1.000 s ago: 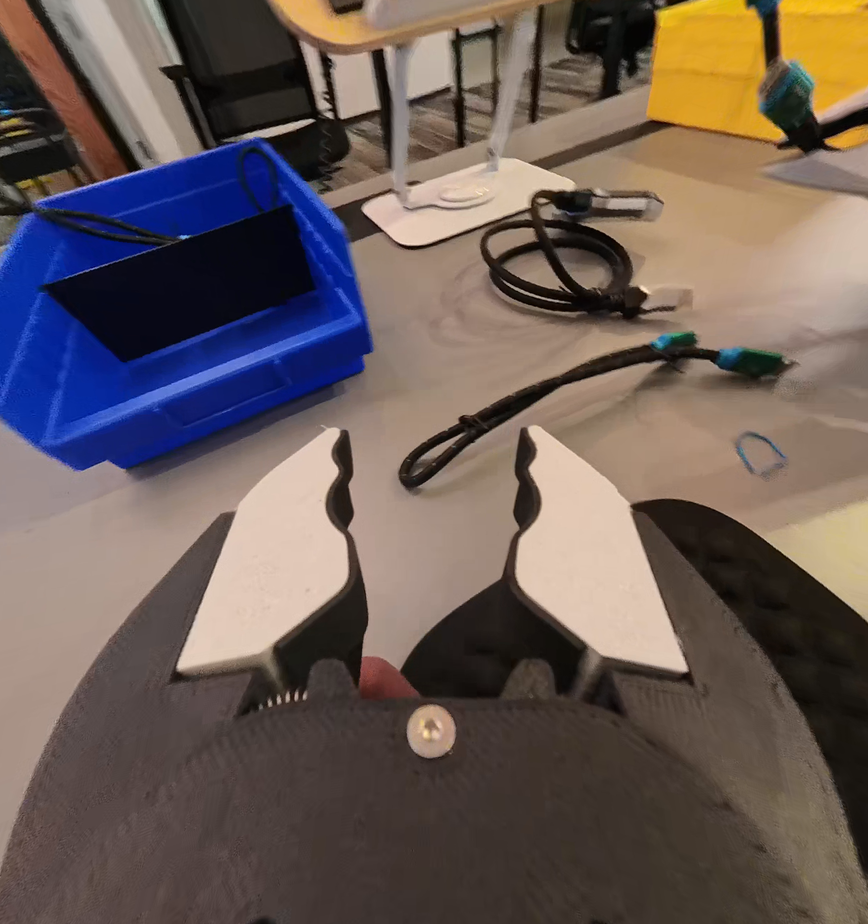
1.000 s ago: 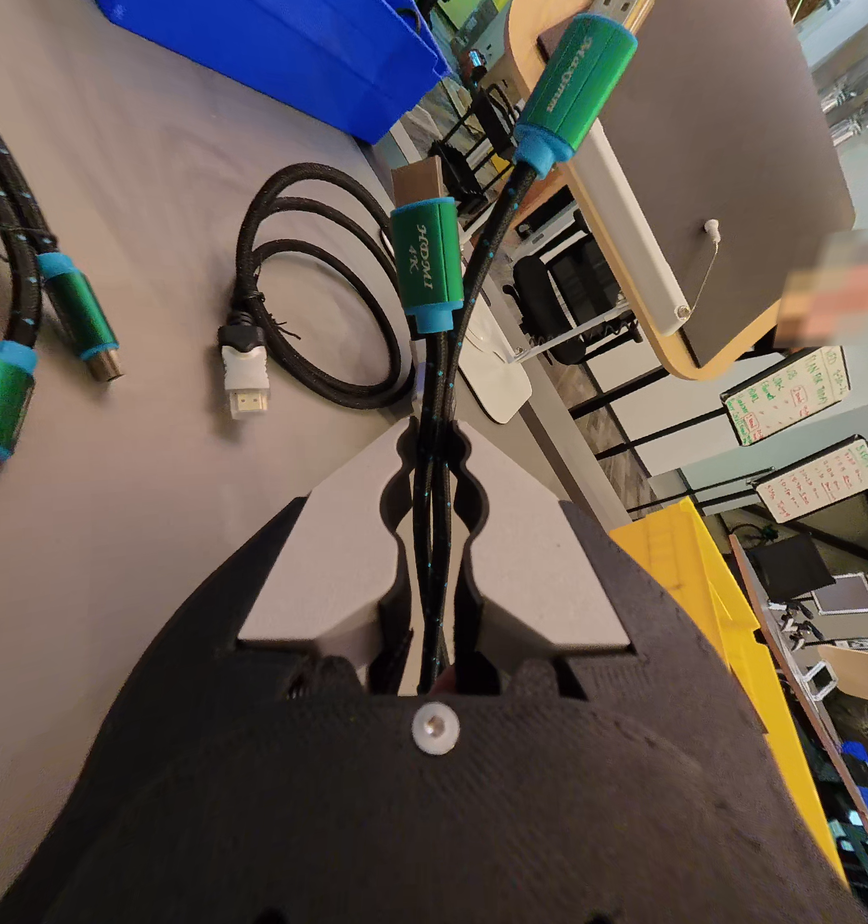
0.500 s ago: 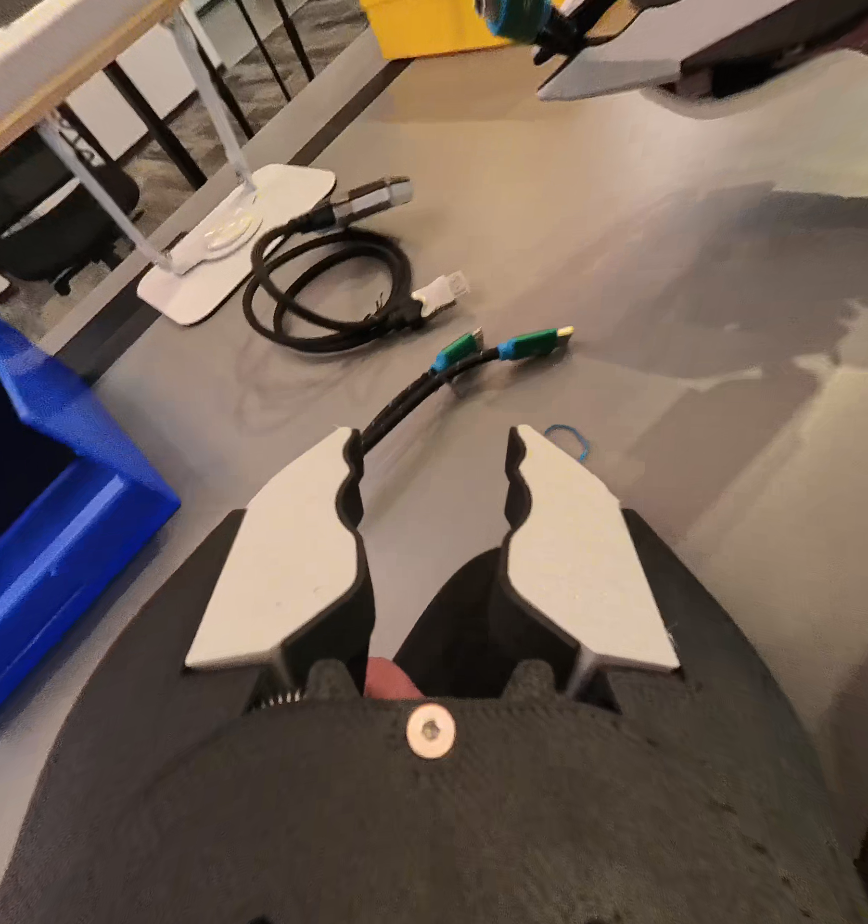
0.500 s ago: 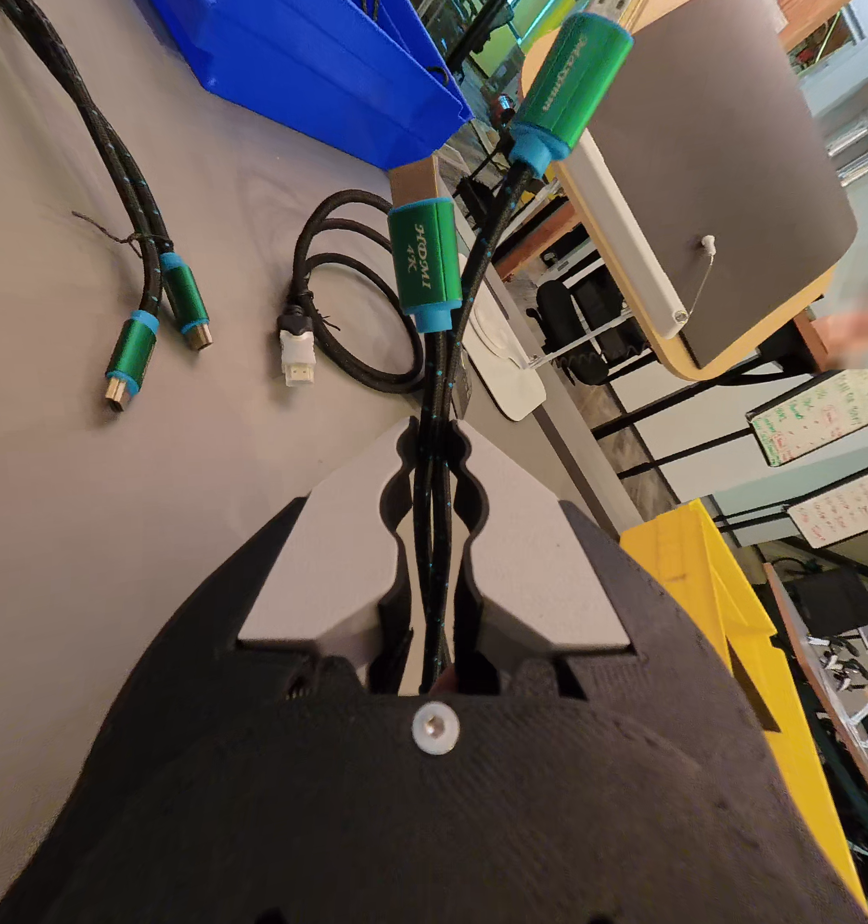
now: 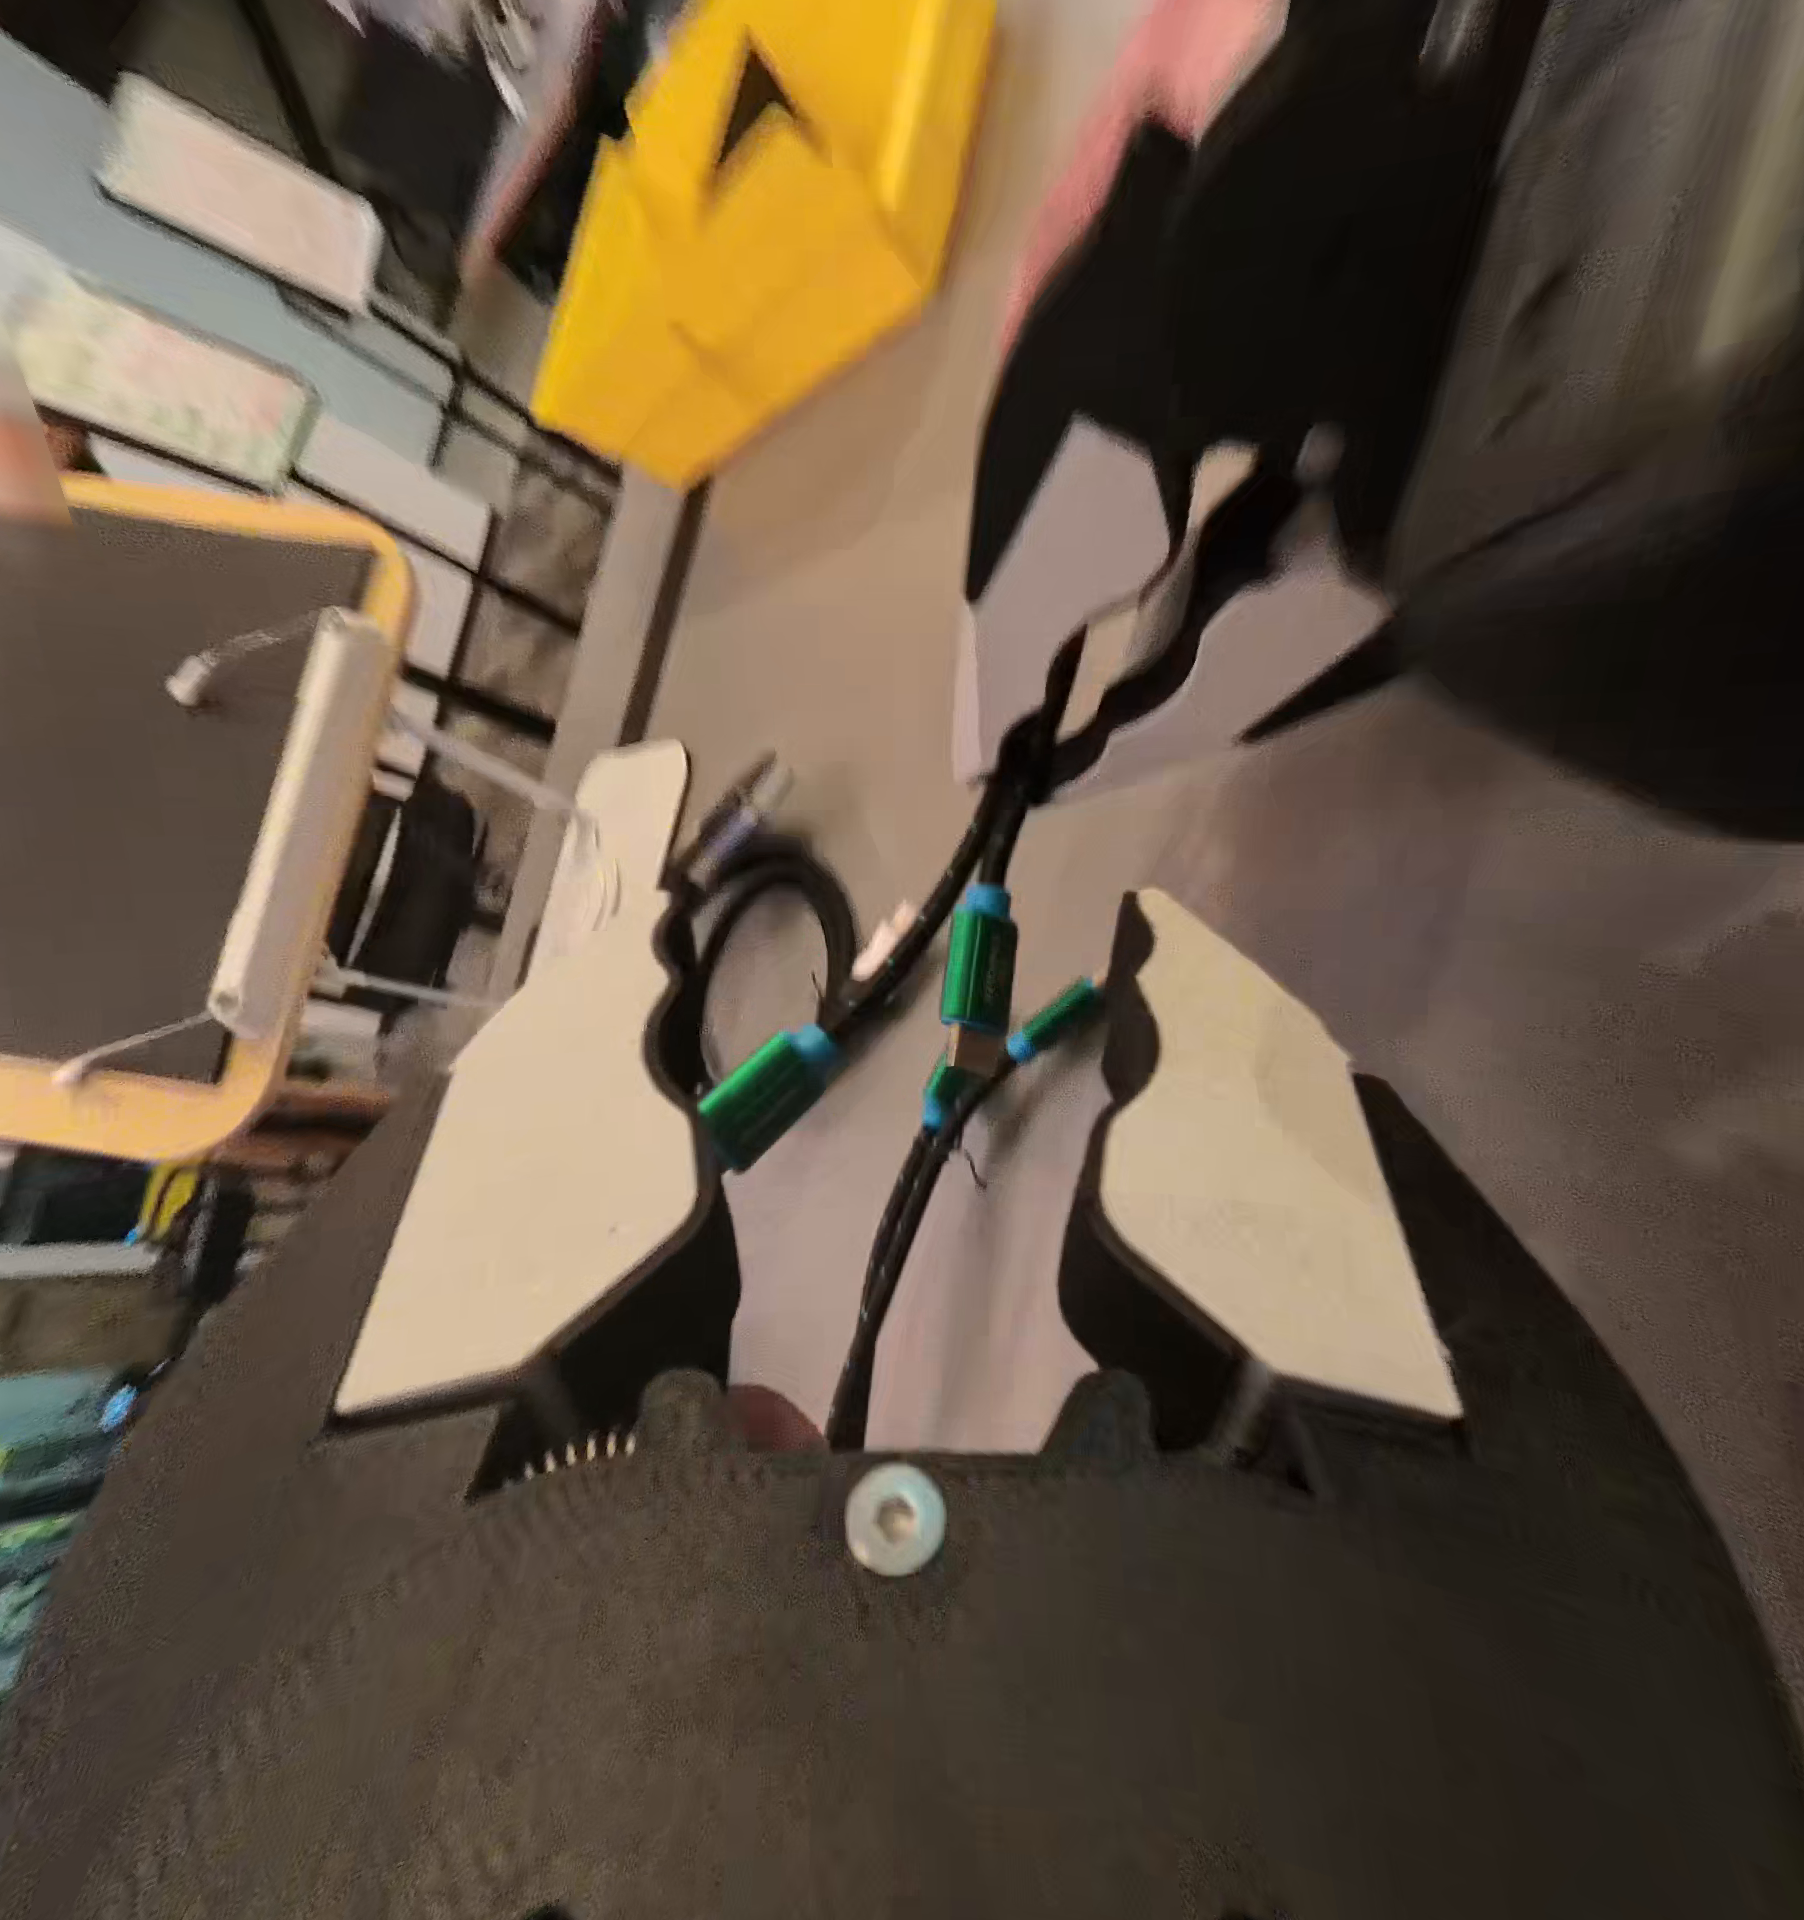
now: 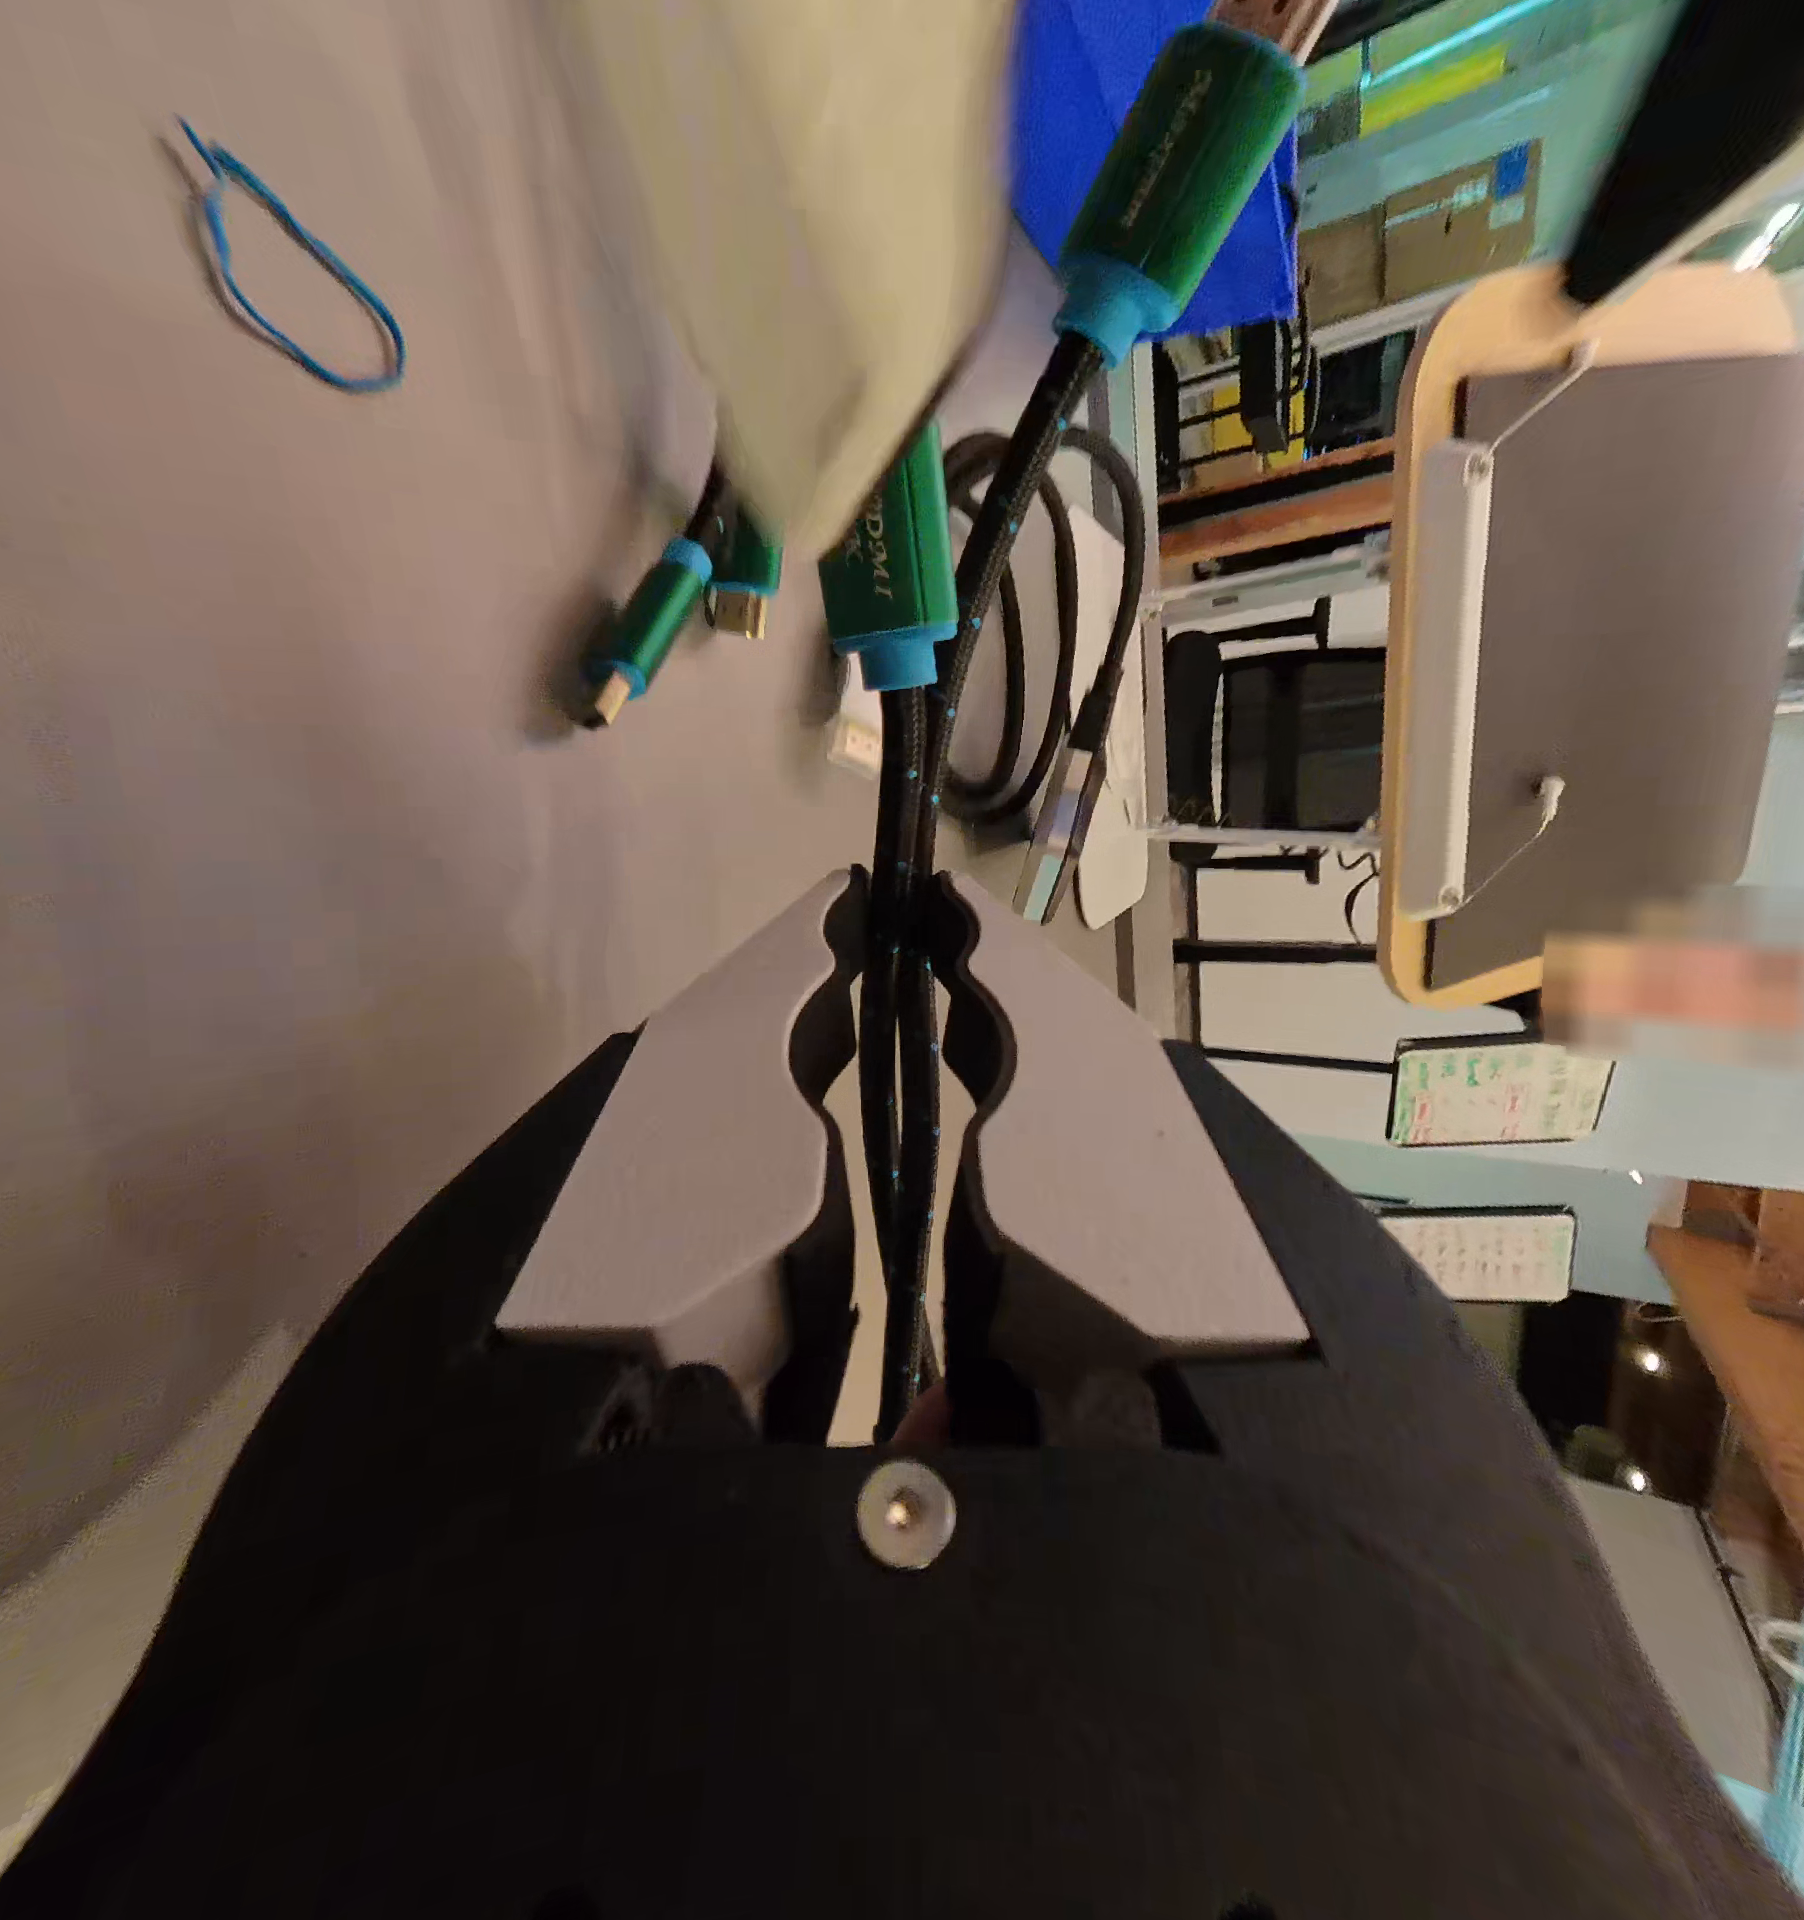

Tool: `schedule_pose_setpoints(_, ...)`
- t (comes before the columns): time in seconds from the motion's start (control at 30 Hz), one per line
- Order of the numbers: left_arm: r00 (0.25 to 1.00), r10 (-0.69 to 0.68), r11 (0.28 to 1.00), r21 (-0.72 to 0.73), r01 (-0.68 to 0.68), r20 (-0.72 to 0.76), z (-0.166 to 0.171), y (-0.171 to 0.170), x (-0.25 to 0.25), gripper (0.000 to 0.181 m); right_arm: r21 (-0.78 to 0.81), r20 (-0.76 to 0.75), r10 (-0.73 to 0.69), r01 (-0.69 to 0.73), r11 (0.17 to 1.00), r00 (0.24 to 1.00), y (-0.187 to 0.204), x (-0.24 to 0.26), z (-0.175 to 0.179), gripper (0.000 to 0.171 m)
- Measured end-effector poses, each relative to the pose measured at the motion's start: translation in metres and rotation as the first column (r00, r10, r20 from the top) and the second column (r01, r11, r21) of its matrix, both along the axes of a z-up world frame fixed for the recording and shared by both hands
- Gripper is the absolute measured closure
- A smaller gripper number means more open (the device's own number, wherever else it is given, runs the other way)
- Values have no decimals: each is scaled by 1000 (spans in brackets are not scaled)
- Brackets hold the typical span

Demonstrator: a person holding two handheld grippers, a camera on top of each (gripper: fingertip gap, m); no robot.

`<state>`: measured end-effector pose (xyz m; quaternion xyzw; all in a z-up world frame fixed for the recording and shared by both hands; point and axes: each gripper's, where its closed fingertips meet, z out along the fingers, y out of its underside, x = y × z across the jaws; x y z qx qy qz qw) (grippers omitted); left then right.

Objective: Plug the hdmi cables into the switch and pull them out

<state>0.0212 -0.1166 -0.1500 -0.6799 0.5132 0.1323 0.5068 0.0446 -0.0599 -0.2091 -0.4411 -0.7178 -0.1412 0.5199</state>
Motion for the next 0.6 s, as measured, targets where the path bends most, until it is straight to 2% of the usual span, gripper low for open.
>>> schedule_pose_setpoints(0.1, 984, 129, 990, -45, -136, -126, -30, 17, -23, 102, 32, 1, 43, -43, 999, 999, -11, -8, 5, 163)
schedule_pose_setpoints(0.23, 969, 135, 980, -115, -161, -207, -53, 15, -33, 120, 77, 26, 89, -91, 993, 996, -20, -14, 7, 163)
schedule_pose_setpoints(0.37, 983, 87, 963, -239, -124, -160, -68, 8, -23, 135, 100, 19, 146, -147, 984, 989, -32, -24, 9, 164)
schedule_pose_setpoints(0.43, 994, 75, 945, -313, -94, -74, -72, 6, -18, 139, 119, 9, 165, -165, 979, 986, -36, -28, 12, 164)
schedule_pose_setpoints(0.47, 995, 67, 938, -334, -87, -69, -74, 5, -20, 148, 134, 10, 166, -165, 977, 986, -36, -28, 14, 164)
schedule_pose_setpoints(0.6, 998, 51, 934, -352, -55, -22, -70, 9, -20, 166, 139, -21, 171, -166, 976, 985, -36, -31, 17, 165)
